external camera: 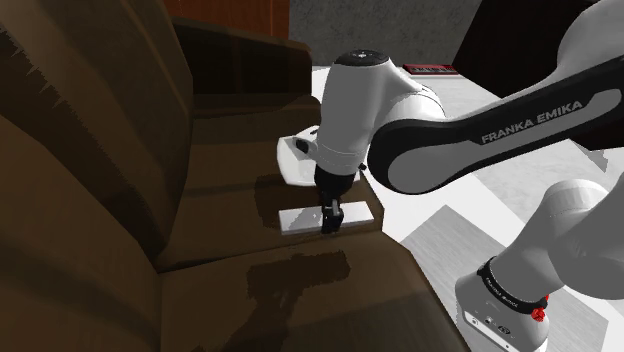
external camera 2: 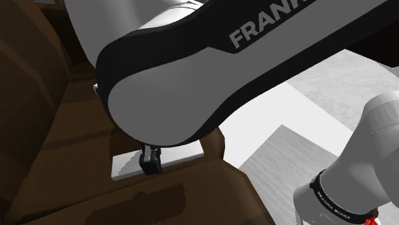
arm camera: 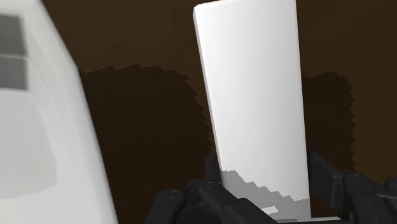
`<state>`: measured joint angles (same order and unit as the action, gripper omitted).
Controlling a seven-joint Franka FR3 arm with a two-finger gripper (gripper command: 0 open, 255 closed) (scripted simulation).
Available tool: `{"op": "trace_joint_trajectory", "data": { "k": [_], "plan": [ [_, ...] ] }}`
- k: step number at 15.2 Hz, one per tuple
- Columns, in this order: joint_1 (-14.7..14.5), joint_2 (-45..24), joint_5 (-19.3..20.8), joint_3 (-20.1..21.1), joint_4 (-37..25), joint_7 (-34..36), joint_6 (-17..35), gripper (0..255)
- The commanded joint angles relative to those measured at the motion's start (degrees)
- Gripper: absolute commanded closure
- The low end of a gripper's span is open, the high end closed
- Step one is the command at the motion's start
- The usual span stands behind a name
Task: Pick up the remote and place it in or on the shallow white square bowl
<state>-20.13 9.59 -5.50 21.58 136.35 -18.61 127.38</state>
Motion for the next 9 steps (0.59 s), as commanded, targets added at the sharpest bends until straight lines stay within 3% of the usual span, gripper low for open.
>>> {"op": "trace_joint_trajectory", "data": {
  "k": [1,9],
  "plan": [
    [0.0,1.1,-0.3,-0.2,-0.7,-0.4,-1.8,255],
    [0.0,4.0,-0.9,-0.9,-4.5,-0.9,-8.3,255]
  ]
}}
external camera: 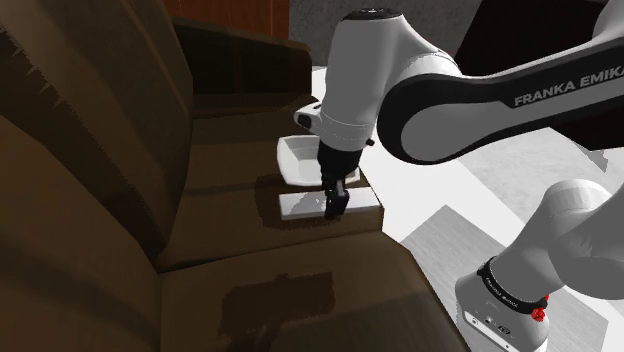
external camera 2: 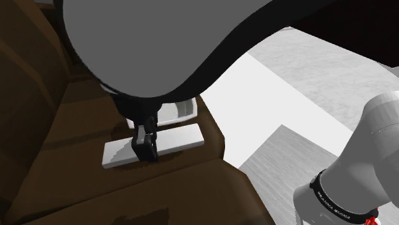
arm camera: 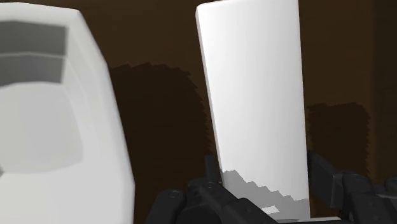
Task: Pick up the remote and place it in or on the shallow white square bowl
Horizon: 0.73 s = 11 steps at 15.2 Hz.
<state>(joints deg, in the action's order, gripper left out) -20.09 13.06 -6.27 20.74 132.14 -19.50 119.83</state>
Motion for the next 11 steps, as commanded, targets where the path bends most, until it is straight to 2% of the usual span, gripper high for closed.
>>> {"op": "trace_joint_trajectory", "data": {
  "k": [1,5,11],
  "plan": [
    [-0.1,0.8,-0.2,-0.1,-0.8,0.0,-1.6,255],
    [-0.1,1.8,-0.3,-0.4,-2.9,-0.2,-4.6,255],
    [3.7,-3.4,2.4,-4.7,-7.7,-6.7,-4.8,255]
  ]
}}
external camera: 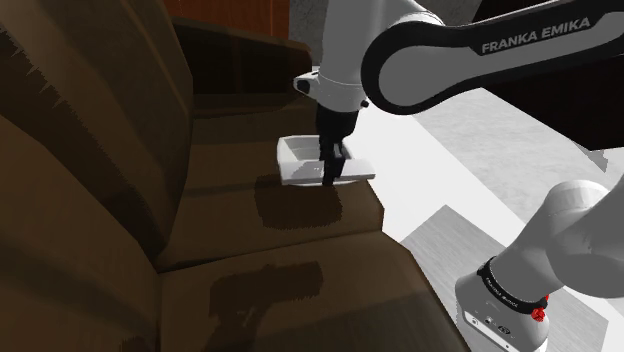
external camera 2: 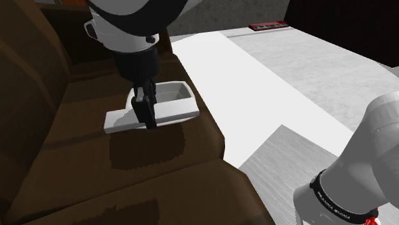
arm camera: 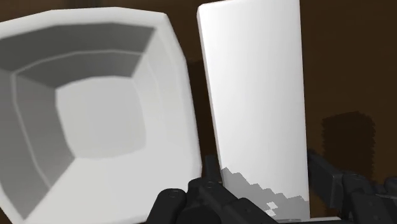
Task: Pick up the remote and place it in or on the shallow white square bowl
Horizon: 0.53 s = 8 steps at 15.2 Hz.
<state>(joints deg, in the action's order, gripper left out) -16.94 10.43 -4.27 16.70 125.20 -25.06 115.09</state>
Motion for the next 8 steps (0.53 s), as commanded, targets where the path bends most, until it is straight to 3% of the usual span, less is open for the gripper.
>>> {"op": "trace_joint_trajectory", "data": {
  "k": [1,8],
  "plan": [
    [1.2,-1.8,0.8,-1.3,-1.8,-2.2,-0.1,255],
    [5.1,-10.0,3.3,-5.5,-11.0,-9.0,-1.5,255]
  ]
}}
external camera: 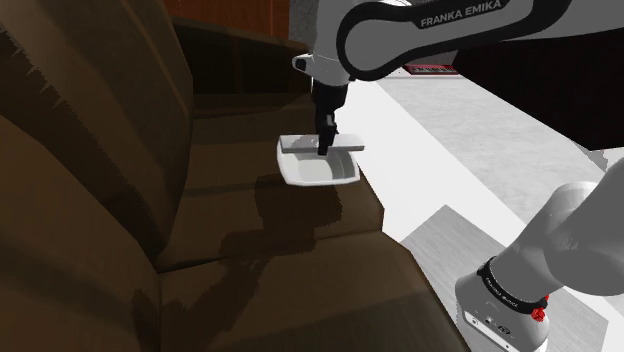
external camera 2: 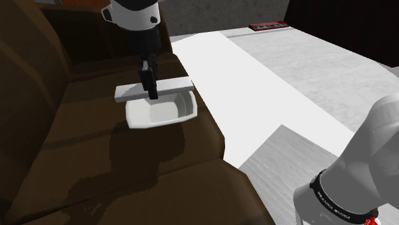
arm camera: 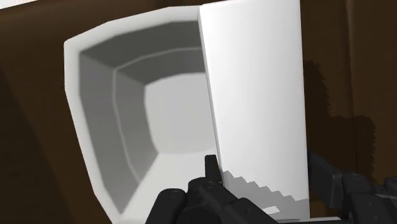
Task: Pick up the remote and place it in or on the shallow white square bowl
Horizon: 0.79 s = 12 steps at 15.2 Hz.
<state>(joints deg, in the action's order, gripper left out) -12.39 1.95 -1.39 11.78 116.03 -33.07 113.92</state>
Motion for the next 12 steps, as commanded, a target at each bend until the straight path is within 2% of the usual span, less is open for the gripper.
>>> {"op": "trace_joint_trajectory", "data": {
  "k": [1,3,12],
  "plan": [
    [1.0,-2.8,0.7,-1.1,-3.4,-1.9,-0.6,255],
    [1.8,-4.9,1.1,-1.8,-6.0,-3.3,-1.1,255],
    [1.7,-7.0,1.4,-1.8,-1.4,-3.0,5.5,255]
  ]
}}
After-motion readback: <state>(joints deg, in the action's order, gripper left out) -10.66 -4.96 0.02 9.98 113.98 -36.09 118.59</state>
